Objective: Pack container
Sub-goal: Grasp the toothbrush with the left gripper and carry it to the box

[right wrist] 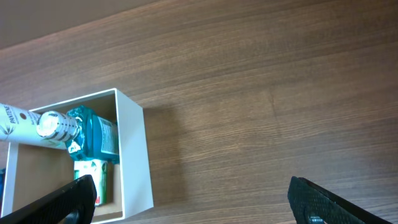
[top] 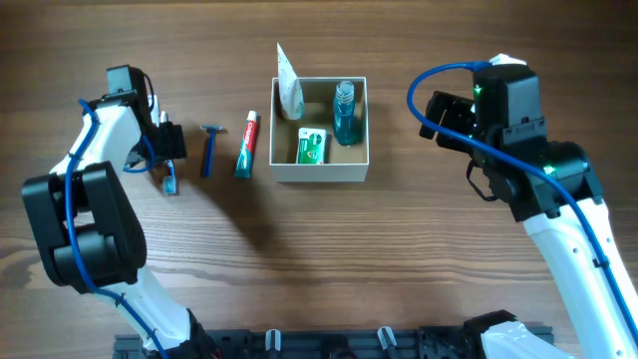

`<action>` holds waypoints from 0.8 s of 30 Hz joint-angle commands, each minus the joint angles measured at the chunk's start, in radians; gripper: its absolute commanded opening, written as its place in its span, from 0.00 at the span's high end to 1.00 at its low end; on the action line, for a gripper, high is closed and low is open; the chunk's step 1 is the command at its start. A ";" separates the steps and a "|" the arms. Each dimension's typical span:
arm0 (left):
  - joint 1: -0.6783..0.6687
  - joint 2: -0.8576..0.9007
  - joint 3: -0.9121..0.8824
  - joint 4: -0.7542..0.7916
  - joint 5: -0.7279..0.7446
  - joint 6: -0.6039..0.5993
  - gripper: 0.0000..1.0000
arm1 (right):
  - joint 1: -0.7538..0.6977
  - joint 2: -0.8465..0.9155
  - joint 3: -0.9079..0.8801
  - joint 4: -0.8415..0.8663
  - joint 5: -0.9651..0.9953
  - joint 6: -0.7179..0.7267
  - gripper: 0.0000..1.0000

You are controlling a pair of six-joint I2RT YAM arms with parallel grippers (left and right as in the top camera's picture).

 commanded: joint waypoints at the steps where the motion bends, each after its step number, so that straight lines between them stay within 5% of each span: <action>1: 0.003 0.026 0.016 0.007 -0.021 -0.029 0.21 | 0.000 0.007 0.012 0.000 -0.008 0.009 0.00; 9: 0.003 0.089 0.016 -0.008 -0.019 -0.029 0.33 | 0.000 0.007 0.012 0.000 -0.008 0.010 0.00; 15: 0.003 0.090 0.016 -0.028 -0.019 -0.029 0.75 | 0.000 0.007 0.012 0.000 -0.008 0.010 0.00; 24: 0.000 0.035 0.059 -0.104 0.000 -0.032 0.96 | 0.000 0.007 0.012 0.000 -0.008 0.010 0.00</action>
